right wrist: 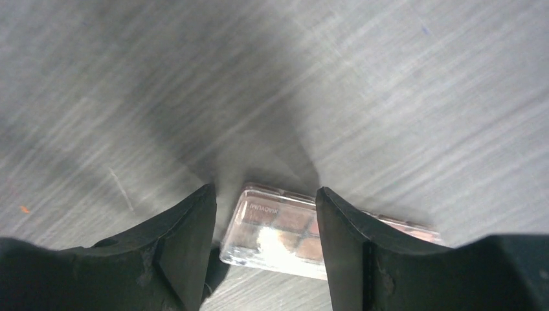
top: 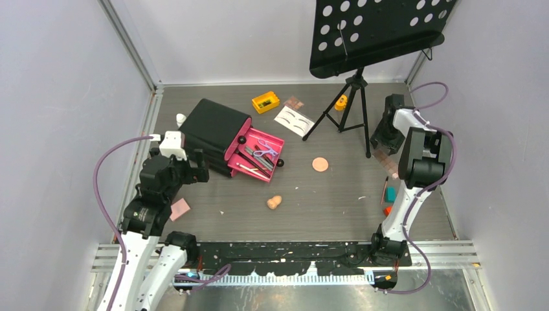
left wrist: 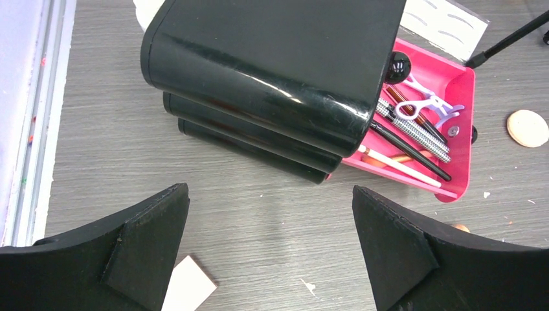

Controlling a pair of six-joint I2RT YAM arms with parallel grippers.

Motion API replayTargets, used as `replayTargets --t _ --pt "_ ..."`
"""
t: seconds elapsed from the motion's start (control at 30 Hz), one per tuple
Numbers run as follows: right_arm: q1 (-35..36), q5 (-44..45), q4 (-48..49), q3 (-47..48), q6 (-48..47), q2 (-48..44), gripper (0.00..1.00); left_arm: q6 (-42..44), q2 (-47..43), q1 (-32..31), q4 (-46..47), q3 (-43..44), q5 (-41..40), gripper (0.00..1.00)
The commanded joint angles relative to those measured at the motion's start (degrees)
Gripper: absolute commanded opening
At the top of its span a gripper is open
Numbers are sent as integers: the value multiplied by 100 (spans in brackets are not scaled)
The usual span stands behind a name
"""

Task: Organize the makeup
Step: Pick up the makeup brush from the center of the board.

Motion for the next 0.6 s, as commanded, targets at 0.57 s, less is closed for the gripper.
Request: replayTargets --t 0.57 --pt "418 -14 909 -3928 2144 -2785 63 35 -139 -276 197 12 79 100"
